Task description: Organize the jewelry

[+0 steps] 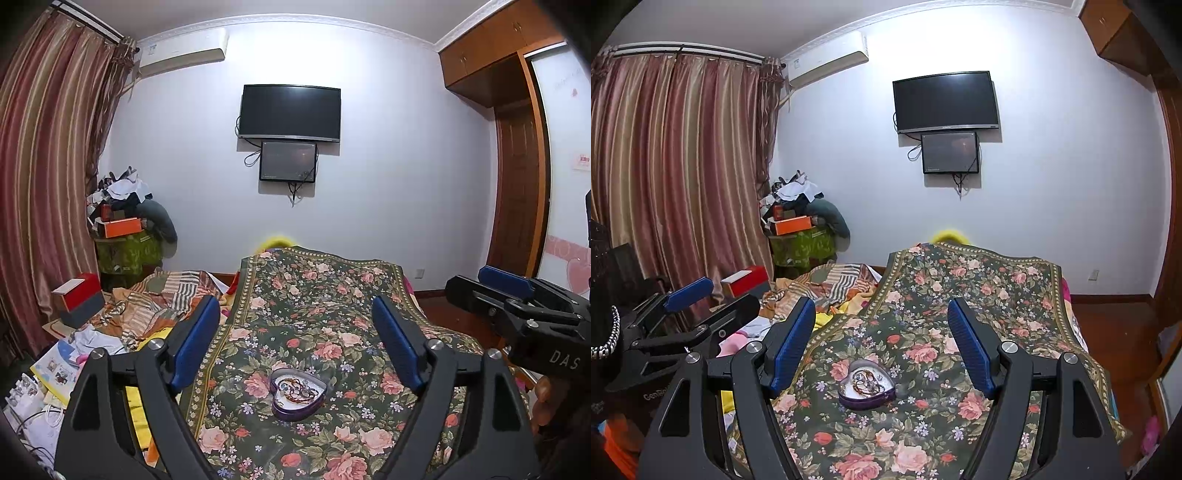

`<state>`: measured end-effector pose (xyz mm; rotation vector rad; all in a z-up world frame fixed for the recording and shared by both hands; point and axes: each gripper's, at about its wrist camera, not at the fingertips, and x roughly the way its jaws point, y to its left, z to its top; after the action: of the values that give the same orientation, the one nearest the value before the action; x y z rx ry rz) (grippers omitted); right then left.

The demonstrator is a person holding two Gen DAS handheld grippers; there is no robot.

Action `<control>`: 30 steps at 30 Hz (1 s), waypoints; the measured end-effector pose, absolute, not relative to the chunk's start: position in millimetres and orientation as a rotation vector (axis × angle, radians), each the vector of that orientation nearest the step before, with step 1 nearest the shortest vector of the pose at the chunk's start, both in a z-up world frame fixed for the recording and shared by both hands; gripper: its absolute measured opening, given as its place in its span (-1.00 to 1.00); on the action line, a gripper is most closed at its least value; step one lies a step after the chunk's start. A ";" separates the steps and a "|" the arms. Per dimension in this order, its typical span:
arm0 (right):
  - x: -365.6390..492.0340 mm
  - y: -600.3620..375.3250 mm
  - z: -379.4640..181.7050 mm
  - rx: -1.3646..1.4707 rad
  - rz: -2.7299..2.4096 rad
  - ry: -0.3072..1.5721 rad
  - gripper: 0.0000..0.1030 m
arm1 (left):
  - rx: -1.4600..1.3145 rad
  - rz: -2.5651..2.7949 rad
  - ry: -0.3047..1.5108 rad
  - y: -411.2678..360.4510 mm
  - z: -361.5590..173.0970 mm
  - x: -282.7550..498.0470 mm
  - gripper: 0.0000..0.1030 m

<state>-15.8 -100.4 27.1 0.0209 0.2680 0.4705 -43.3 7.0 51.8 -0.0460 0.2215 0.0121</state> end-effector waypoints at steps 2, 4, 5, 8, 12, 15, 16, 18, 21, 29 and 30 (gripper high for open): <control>-15.4 -100.2 26.6 0.021 0.470 0.267 0.37 | -0.047 0.014 0.222 7.8 51.4 -43.2 0.72; -15.0 -100.0 26.4 0.021 0.468 0.269 0.38 | -0.047 0.019 0.223 7.7 50.8 -43.1 0.75; -15.5 -100.0 26.8 0.020 0.467 0.270 0.40 | -0.047 0.021 0.224 8.4 50.8 -42.6 0.77; -15.9 -100.1 26.5 0.019 0.458 0.262 0.57 | -0.049 0.028 0.223 10.1 50.4 -42.1 0.84; -17.3 -100.3 27.3 0.017 0.454 0.254 0.59 | -0.048 0.037 0.224 9.9 50.4 -41.7 0.94; -16.6 -100.6 27.3 0.017 0.449 0.257 0.61 | -0.050 0.040 0.226 11.4 50.5 -40.5 0.98; -15.7 -100.3 26.9 0.017 0.448 0.258 0.64 | -0.052 0.040 0.227 11.8 50.1 -40.4 0.98; -16.1 -100.6 26.9 0.018 0.445 0.259 0.70 | -0.055 0.041 0.230 12.6 50.1 -39.6 0.98; -15.4 -101.0 27.0 0.017 0.437 0.256 0.78 | -0.058 0.042 0.235 13.3 49.5 -38.4 0.99; -16.6 -101.4 27.2 0.012 0.417 0.246 0.98 | -0.068 0.035 0.247 14.5 47.7 -36.1 0.99; -16.4 -101.4 27.3 0.012 0.414 0.244 0.99 | -0.069 0.034 0.248 14.7 47.8 -36.1 0.99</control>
<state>-16.4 -101.4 27.3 0.0123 0.2445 0.4135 -36.1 14.7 47.8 -0.0688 0.2483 0.0336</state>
